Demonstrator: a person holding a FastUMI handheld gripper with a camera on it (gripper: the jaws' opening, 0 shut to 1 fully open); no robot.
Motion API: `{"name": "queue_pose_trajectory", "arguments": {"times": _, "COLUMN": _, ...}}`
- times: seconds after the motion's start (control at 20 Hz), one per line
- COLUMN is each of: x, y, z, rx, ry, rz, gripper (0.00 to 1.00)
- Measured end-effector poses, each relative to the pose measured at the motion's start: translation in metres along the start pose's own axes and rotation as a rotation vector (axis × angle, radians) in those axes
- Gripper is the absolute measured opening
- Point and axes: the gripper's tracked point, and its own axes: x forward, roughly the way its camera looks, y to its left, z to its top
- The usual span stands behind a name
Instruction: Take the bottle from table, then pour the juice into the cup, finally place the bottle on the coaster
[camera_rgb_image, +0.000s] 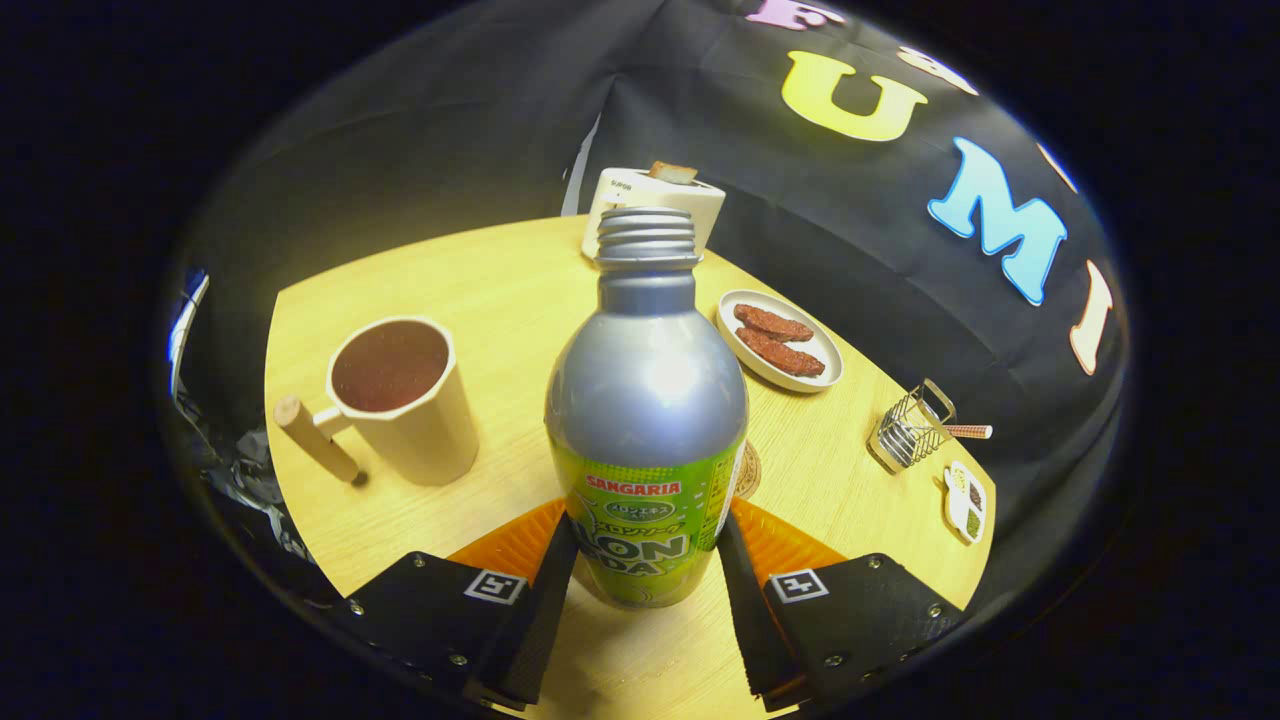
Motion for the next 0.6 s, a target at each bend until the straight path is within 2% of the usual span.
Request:
{"name": "queue_pose_trajectory", "arguments": {"times": 0.45, "x": 0.023, "y": -0.033, "z": 0.028, "rx": 0.176, "ry": -0.144, "rz": 0.032, "gripper": 0.74}}
{"name": "queue_pose_trajectory", "arguments": {"times": 0.6, "x": 0.034, "y": -0.047, "z": 0.037, "rx": 0.193, "ry": -0.186, "rz": 0.009, "gripper": 0.74}}
